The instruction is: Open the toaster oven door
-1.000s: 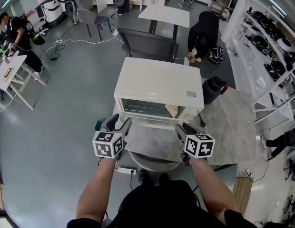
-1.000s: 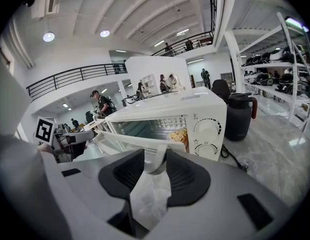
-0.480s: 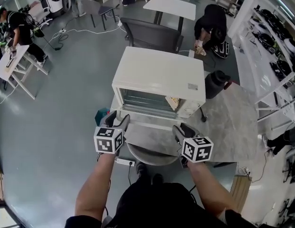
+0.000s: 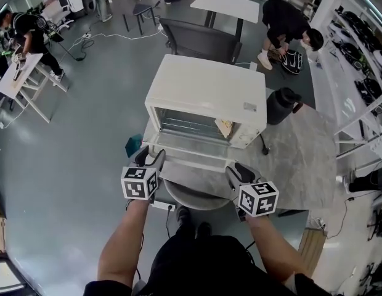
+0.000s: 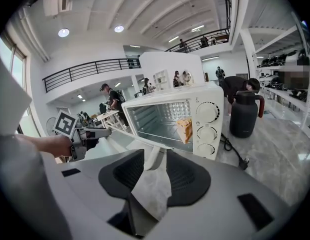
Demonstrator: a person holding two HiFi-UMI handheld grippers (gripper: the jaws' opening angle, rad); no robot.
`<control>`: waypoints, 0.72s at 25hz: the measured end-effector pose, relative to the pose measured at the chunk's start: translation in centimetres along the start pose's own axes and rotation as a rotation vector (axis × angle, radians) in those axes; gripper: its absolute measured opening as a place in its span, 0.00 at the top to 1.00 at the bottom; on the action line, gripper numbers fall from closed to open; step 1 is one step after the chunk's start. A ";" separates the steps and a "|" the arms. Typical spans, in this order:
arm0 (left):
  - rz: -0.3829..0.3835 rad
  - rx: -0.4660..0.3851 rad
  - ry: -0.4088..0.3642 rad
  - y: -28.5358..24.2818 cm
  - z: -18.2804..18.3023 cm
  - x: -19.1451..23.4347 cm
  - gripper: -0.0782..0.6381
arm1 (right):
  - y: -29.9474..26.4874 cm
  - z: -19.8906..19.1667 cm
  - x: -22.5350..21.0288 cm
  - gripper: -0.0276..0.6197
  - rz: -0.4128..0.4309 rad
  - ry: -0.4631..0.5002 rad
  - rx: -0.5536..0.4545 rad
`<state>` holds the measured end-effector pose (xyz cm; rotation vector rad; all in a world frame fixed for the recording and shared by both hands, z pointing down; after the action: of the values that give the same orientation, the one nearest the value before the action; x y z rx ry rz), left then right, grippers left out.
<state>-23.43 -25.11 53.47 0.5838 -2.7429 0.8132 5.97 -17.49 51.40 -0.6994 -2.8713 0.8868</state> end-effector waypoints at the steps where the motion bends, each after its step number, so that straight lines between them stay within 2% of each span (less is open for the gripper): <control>1: 0.004 -0.002 0.007 0.1 -0.1 0.0 0.58 | 0.0 -0.1 0.1 0.75 0.000 0.001 0.000; 5: 0.017 -0.002 0.019 0.3 -0.7 0.1 0.58 | 0.5 -0.8 0.4 0.74 0.001 0.000 0.017; 11: 0.022 0.014 0.005 0.5 -1.7 0.3 0.58 | 0.6 -0.7 -0.7 0.73 -0.017 0.062 0.015; 18: 0.053 0.050 0.032 0.9 -3.9 0.7 0.58 | -0.6 -2.1 0.2 0.71 0.018 0.043 0.029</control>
<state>-24.05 -22.43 56.45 0.5043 -2.7267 0.8978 5.94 -16.75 53.52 -0.7328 -2.8129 0.9024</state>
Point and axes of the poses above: the fingertips, and each gripper's own axes: y backward along the fingers, x to its left, z out of its top, the point moved 6 cm from there along y, backward along the fingers, and after that the axes turned 11 degrees about y, right-handed, at the moved point
